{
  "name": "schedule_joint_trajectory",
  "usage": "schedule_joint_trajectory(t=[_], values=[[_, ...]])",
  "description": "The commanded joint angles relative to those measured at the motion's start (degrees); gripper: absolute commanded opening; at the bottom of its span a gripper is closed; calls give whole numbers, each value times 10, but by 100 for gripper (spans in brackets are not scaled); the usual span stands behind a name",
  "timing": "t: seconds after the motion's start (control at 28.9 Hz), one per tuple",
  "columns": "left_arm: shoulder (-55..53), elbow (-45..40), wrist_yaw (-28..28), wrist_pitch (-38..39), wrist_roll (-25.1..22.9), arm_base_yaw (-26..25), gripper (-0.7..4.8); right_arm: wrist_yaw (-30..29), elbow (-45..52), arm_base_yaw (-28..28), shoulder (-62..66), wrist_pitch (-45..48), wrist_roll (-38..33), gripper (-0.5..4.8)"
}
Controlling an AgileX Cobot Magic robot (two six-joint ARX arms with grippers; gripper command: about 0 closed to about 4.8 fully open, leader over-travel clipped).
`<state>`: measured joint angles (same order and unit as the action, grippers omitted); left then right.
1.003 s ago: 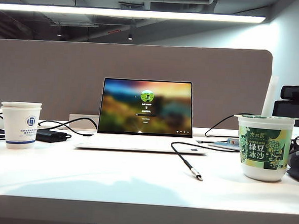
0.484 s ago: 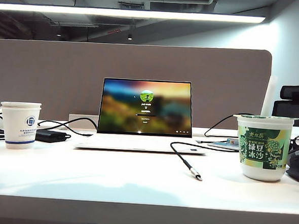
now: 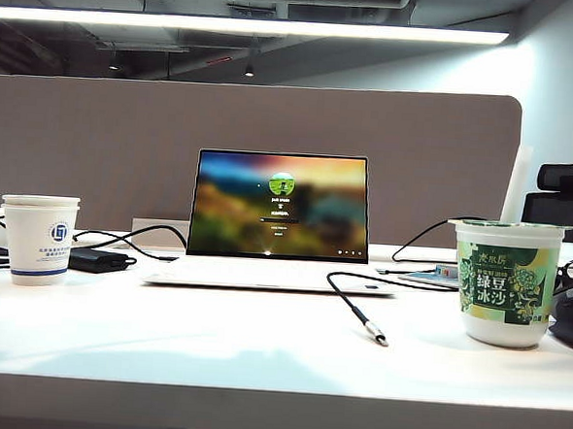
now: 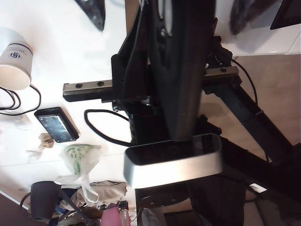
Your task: Pick up the black phone, pick up the charger plug, insert the charger plug into the phone's charging port, and finally place the connected phone back on the desk.
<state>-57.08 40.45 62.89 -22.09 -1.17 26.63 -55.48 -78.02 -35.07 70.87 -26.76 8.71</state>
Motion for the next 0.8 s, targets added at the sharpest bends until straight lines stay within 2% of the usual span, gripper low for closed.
schedule_joint_trajectory(t=[0.03,0.38,0.48,0.55,0.59,0.62,0.69,0.8], values=[[3,4,3,-21,8,0,-6,-17,-2,-7,4,21,-2,337],[3,4,2,-21,12,0,-6,-15,-2,-29,45,63,-15,323],[3,4,2,-20,12,0,-6,-14,-2,-28,47,63,-17,264],[3,4,1,-20,12,0,-6,-14,-2,-27,46,65,-17,256],[3,4,2,-20,12,0,-6,-15,-2,-27,46,66,-17,231],[3,4,2,-20,12,0,-6,-15,-2,-27,46,67,-17,179],[3,4,2,-20,12,0,-6,-15,-2,-27,46,70,-17,42],[3,4,-3,-20,12,0,-6,-15,-2,-28,46,73,-17,-3]])
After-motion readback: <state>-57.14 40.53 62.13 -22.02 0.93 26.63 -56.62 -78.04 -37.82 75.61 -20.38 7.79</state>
